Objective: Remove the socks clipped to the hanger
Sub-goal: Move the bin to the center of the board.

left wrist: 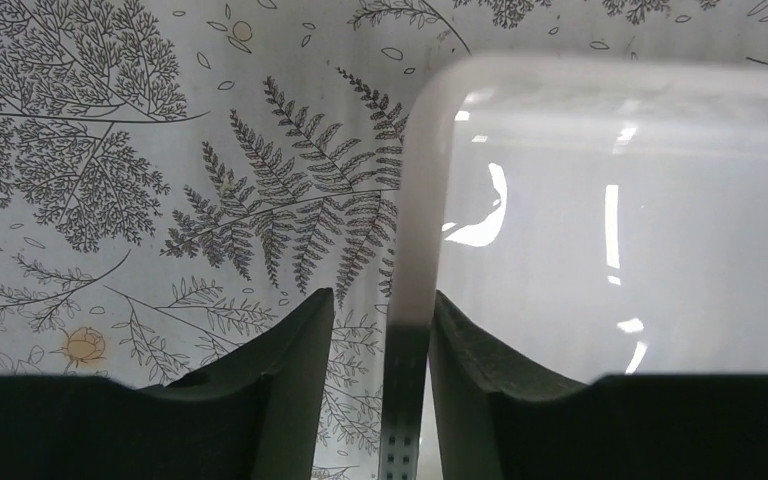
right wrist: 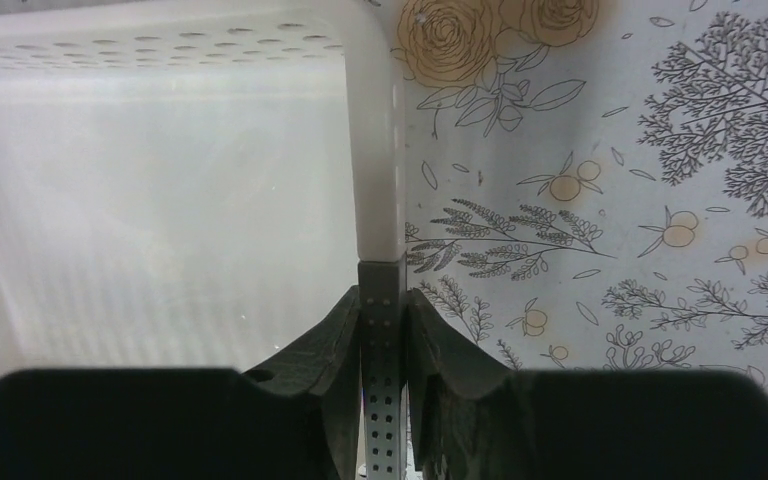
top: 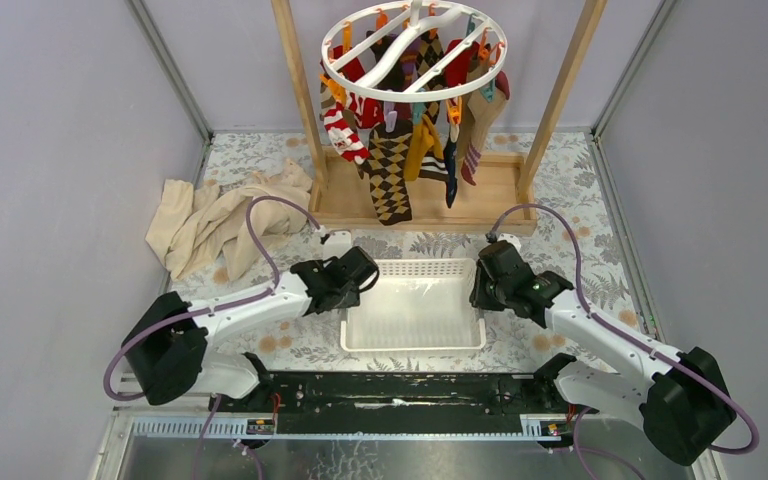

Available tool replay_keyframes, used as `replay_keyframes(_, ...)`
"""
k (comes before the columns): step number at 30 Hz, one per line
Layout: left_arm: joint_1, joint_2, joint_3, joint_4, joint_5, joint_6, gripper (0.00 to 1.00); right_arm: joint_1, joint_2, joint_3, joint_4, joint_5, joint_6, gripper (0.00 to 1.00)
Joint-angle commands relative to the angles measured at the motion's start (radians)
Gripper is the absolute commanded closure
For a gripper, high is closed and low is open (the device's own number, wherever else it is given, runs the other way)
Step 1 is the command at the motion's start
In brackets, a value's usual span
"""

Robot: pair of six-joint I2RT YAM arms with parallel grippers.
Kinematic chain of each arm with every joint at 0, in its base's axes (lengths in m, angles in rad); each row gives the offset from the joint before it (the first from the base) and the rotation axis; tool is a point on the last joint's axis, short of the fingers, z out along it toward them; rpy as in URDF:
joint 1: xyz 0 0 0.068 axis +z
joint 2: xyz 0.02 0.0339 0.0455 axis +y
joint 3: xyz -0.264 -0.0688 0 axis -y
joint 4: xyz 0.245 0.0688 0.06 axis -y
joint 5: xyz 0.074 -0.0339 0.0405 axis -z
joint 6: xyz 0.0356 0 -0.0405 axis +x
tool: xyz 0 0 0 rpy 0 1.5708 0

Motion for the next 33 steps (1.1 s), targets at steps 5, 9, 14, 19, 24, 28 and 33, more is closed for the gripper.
replay_keyframes(5,-0.008,0.082,0.088,0.044,-0.087,0.021,0.52,0.008,0.032,0.079,0.024,0.100,0.023,0.75)
replay_keyframes(9,-0.008,0.120,0.133,0.053,-0.103,0.034,0.50,0.008,0.067,0.087,0.045,0.139,0.017,0.75)
replay_keyframes(14,-0.007,0.146,0.163,0.065,-0.093,0.046,0.48,0.008,0.117,0.100,0.067,0.166,-0.005,0.73)
replay_keyframes(19,-0.008,0.101,0.148,0.054,-0.065,0.045,0.37,0.009,0.142,0.127,0.054,0.158,-0.043,0.42)
replay_keyframes(24,-0.009,-0.002,0.145,0.013,-0.065,0.051,0.17,0.008,0.090,0.160,0.016,0.148,-0.081,0.29)
replay_keyframes(28,-0.008,-0.091,0.161,-0.023,-0.075,0.059,0.02,0.008,0.031,0.198,-0.023,0.125,-0.115,0.25)
replay_keyframes(33,-0.007,-0.190,0.201,-0.059,-0.086,0.077,0.02,0.007,-0.063,0.208,-0.012,0.043,-0.152,0.02)
